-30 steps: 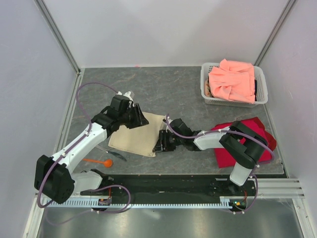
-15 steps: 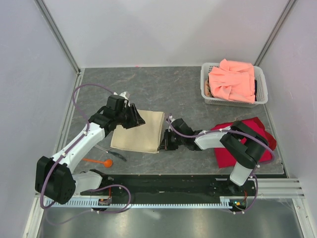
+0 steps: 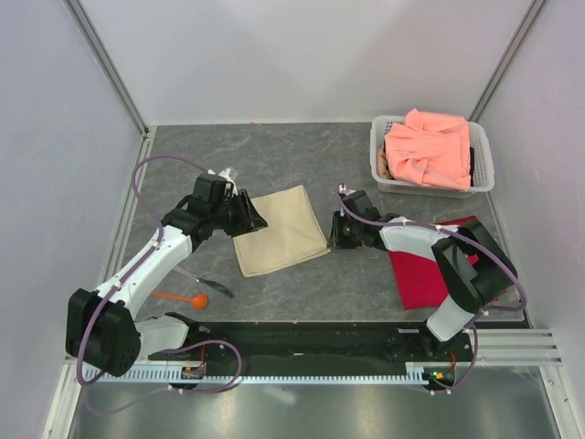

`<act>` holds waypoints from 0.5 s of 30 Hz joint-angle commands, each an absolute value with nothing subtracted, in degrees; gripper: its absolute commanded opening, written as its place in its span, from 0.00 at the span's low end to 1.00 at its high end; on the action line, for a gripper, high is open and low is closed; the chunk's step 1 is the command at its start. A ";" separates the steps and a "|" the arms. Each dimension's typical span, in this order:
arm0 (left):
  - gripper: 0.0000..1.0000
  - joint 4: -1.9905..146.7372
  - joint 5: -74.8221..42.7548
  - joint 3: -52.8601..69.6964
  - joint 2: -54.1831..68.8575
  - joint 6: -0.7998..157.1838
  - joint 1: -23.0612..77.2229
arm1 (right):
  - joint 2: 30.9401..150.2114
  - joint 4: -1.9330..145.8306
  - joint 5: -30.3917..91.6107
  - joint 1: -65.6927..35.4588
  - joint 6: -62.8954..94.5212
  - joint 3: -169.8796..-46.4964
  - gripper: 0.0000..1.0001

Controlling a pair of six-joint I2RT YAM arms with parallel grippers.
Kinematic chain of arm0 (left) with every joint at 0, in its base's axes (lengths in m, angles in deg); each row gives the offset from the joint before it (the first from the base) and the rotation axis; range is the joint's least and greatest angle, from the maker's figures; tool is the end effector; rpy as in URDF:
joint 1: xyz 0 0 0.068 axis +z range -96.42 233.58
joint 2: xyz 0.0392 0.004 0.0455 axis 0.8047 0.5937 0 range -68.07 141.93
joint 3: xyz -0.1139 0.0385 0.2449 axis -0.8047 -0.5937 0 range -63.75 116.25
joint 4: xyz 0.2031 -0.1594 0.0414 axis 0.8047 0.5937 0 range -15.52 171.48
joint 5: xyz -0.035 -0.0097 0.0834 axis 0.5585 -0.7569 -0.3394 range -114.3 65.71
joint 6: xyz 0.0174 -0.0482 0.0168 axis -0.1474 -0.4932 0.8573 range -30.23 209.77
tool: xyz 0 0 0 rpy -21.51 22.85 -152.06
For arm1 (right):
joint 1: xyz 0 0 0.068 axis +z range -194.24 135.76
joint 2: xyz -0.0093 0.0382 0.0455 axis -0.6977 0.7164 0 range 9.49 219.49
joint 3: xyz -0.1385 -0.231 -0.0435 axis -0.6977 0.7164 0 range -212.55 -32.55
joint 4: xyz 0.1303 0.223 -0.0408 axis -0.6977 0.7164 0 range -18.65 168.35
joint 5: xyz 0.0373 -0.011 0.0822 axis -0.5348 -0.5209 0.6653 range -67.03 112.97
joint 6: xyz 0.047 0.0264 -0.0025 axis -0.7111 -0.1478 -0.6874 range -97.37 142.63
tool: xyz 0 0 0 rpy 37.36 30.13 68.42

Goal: Fold the napkin into a case and place the utensils inside
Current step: Move the lower triangle-folded napkin to the center of the board.

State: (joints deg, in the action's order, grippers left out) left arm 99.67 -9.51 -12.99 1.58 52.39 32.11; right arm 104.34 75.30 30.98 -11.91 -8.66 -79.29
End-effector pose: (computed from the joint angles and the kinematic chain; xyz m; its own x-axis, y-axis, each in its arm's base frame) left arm 0.2363 -0.1027 0.2630 -0.8328 -0.3032 -0.4631 0.0237 0.8163 -0.5772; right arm 0.2658 0.1741 0.1479 -0.8821 0.0503 -0.4684 -0.1684 0.8949 0.4133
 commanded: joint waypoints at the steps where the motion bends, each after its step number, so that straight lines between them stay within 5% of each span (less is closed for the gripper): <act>1: 0.43 97.68 -6.72 -13.65 1.54 54.09 33.80 | 102.49 88.92 17.88 -12.43 -1.20 -81.94 0.32; 9: 0.43 97.50 -4.96 -14.27 0.84 54.26 35.83 | 102.30 88.59 25.95 -12.34 0.05 -84.85 0.53; 15: 0.43 97.24 -3.99 -15.50 0.05 54.26 36.44 | 103.19 85.50 26.93 -12.43 -1.45 -82.83 0.53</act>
State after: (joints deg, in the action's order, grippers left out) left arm 99.19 -6.14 -14.52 1.60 52.39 35.78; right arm 102.99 87.08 25.32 -12.32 -1.12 -83.36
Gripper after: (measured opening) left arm 0.433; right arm 0.544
